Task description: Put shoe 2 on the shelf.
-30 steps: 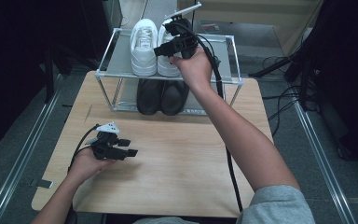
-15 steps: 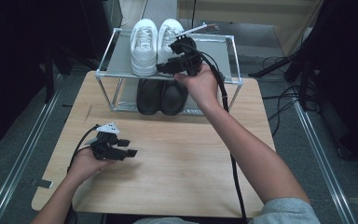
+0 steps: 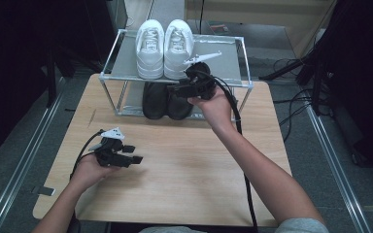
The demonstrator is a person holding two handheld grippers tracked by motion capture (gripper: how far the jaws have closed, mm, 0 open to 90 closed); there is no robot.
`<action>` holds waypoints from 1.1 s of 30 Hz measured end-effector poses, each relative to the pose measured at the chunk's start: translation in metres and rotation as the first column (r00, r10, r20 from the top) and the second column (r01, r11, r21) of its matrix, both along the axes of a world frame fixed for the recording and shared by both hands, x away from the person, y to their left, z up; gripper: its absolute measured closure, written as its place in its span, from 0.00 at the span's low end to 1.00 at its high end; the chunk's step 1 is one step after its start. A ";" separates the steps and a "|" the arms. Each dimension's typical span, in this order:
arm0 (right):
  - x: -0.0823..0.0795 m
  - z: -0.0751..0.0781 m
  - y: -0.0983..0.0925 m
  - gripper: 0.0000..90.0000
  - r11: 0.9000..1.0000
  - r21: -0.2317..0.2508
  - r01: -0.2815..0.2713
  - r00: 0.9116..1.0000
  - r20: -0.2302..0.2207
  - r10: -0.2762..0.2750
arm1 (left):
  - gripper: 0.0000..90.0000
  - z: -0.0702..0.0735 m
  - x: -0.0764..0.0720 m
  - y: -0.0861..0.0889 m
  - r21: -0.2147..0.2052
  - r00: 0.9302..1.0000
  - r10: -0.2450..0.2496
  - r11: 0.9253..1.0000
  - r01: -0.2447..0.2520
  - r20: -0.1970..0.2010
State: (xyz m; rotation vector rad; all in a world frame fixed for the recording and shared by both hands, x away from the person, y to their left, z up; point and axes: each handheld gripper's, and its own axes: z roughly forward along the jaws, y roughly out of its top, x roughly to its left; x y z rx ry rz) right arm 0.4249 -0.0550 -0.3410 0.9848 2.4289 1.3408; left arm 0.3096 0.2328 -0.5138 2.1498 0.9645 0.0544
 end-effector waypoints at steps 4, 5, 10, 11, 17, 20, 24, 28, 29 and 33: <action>-0.009 -0.013 -0.006 0.50 1.000 0.011 -0.014 1.000 0.000 0.014 | 0.42 0.000 0.000 -0.001 0.006 1.000 -0.004 1.000 0.004 0.003; -0.011 -0.016 -0.008 0.50 1.000 0.008 -0.020 1.000 -0.001 0.020 | 0.42 0.000 0.000 -0.001 0.007 1.000 -0.005 1.000 0.005 0.002; -0.020 -0.029 -0.013 0.48 0.999 0.001 -0.038 0.999 0.006 0.038 | 0.42 -0.001 0.000 -0.001 0.010 1.000 -0.009 1.000 0.009 0.000; -0.022 -0.031 -0.014 0.48 0.999 0.000 -0.043 0.999 0.006 0.043 | 0.42 -0.001 0.000 -0.001 0.014 1.000 -0.012 1.000 0.012 0.000; -0.035 -0.042 -0.019 0.47 0.997 0.015 -0.078 0.997 -0.010 0.078 | 0.41 -0.001 0.000 -0.002 0.020 1.000 -0.010 1.000 0.010 -0.004; -0.041 -0.048 -0.021 0.46 0.996 -0.003 -0.088 0.996 -0.007 0.088 | 0.41 -0.002 0.000 -0.002 0.022 1.000 -0.009 1.000 0.010 -0.004; -0.048 -0.059 -0.028 0.46 0.996 0.005 -0.090 0.996 -0.015 0.090 | 0.41 -0.002 -0.001 -0.003 0.025 1.000 -0.009 1.000 0.009 -0.004; -0.054 -0.070 -0.036 0.44 0.996 0.011 -0.087 0.996 -0.023 0.087 | 0.41 -0.003 0.000 -0.003 0.025 1.000 -0.010 1.000 0.010 -0.008; -0.056 -0.073 -0.039 0.44 0.996 0.015 -0.084 0.996 -0.028 0.085 | 0.41 -0.003 0.000 -0.003 0.026 1.000 -0.011 1.000 0.011 -0.008; -0.060 -0.083 -0.049 0.41 0.998 0.014 -0.069 0.997 -0.039 0.069 | 0.41 -0.003 0.000 -0.003 0.026 1.000 -0.015 1.000 0.015 -0.009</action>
